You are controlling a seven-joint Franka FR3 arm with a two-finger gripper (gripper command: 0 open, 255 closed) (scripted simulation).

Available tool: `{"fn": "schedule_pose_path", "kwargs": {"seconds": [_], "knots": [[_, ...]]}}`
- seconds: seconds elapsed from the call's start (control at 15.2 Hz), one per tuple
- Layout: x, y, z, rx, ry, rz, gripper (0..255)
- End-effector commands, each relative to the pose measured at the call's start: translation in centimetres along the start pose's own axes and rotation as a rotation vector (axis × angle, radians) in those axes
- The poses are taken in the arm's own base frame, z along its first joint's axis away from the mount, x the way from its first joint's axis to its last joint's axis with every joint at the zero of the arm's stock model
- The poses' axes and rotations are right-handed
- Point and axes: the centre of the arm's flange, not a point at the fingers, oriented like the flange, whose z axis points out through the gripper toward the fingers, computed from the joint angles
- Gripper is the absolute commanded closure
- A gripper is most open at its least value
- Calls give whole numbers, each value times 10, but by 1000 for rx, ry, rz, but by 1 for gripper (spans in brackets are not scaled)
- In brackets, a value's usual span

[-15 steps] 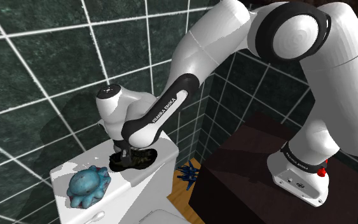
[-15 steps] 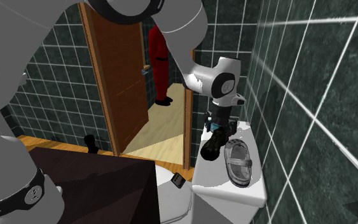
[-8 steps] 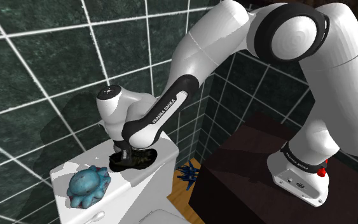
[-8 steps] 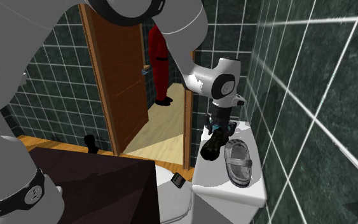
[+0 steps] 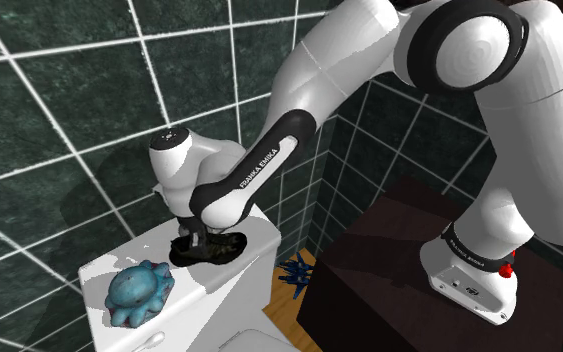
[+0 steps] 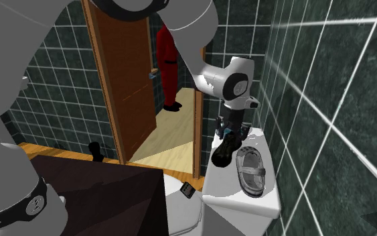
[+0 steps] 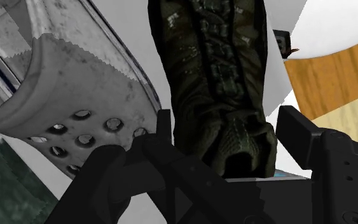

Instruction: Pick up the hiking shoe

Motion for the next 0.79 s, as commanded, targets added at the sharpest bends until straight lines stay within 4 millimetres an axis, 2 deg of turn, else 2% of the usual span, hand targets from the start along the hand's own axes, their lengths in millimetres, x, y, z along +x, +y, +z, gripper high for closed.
{"fn": "schedule_pose_path", "kwargs": {"seconds": [0.0,0.66,0.73], "knots": [[0,-1,-11,0,1,0,255],[0,-2,-63,0,1,0,255],[0,-2,-64,0,1,0,255]]}}
